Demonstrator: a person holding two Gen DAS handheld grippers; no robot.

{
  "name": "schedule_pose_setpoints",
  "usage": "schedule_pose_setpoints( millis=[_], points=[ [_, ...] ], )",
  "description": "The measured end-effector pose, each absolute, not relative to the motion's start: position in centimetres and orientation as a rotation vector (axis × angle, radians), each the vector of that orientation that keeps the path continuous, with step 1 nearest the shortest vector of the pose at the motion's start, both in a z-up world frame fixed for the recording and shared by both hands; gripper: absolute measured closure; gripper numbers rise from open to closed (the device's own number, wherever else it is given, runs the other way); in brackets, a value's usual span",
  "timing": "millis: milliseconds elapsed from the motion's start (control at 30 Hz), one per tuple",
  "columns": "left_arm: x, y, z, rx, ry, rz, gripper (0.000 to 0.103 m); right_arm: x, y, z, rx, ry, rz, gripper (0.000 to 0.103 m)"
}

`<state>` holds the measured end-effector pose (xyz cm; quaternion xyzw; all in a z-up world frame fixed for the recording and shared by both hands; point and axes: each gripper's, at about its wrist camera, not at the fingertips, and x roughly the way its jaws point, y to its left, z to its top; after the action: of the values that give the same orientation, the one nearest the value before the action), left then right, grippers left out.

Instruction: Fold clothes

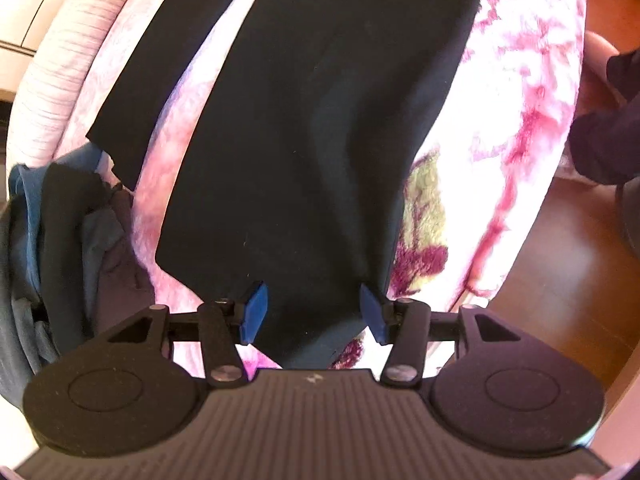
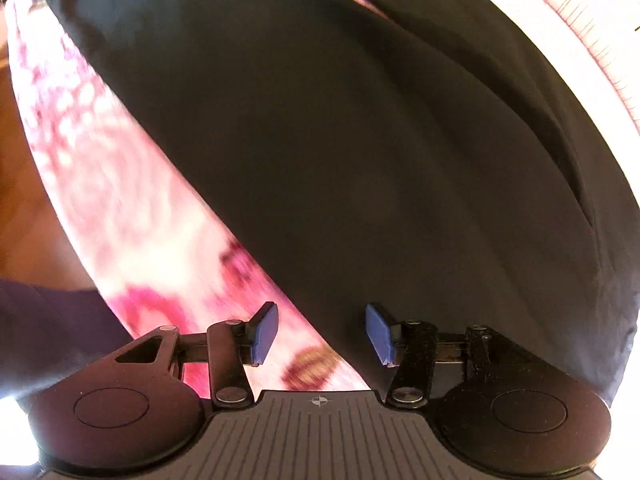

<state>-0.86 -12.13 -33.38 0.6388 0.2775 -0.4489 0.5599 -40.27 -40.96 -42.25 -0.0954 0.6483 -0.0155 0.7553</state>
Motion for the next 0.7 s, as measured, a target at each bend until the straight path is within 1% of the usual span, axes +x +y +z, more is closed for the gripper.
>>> schedule_pose_setpoints(
  millis=[100,267,367,400,433,467,500,533,600,633,667,700],
  points=[
    [-1.4,-12.0,-33.2,1.52,0.637,-1.045,0.055,-41.2,-41.2,-42.6,-0.257,1.414,-0.046,0.045],
    [-2.1,-11.0,-33.5,1.528,0.668,-1.032,0.055,-42.7,-41.8,-42.5,-0.325,1.411,-0.093,0.044],
    [-3.0,-11.8,-34.5,1.563,0.626,-1.039,0.055,-43.5,-42.6,-42.9,-0.314,1.41,-0.136,0.043],
    [-3.0,-12.2,-35.2,1.579,0.613,-1.027,0.051,-43.8,-42.7,-42.9,-0.314,1.404,-0.147,0.043],
    [-2.9,-12.5,-35.7,1.593,0.609,-1.016,0.049,-44.1,-42.8,-42.9,-0.319,1.4,-0.157,0.043],
    [-2.8,-12.7,-36.1,1.599,0.606,-1.006,0.044,-44.5,-42.8,-42.9,-0.346,1.4,-0.169,0.043],
    [-2.7,-12.9,-36.3,1.601,0.607,-0.998,0.044,-44.9,-42.9,-42.9,-0.372,1.399,-0.18,0.043],
    [-2.5,-12.8,-36.2,1.59,0.624,-1.0,0.048,-45.4,-42.9,-42.9,-0.398,1.4,-0.192,0.043],
    [-2.3,-12.6,-35.9,1.581,0.669,-0.999,0.086,-46.8,-43.3,-42.9,-0.453,1.406,-0.222,0.043],
    [-2.4,-12.5,-36.0,1.601,0.655,-0.977,0.093,-47.5,-43.5,-43.0,-0.48,1.41,-0.238,0.043],
    [-2.4,-12.4,-36.0,1.614,0.647,-0.957,0.101,-48.3,-44.0,-43.1,-0.503,1.422,-0.256,0.043],
    [-2.2,-12.5,-35.8,1.599,0.656,-0.942,0.101,-49.2,-44.6,-43.3,-0.519,1.44,-0.276,0.043]
  ],
)
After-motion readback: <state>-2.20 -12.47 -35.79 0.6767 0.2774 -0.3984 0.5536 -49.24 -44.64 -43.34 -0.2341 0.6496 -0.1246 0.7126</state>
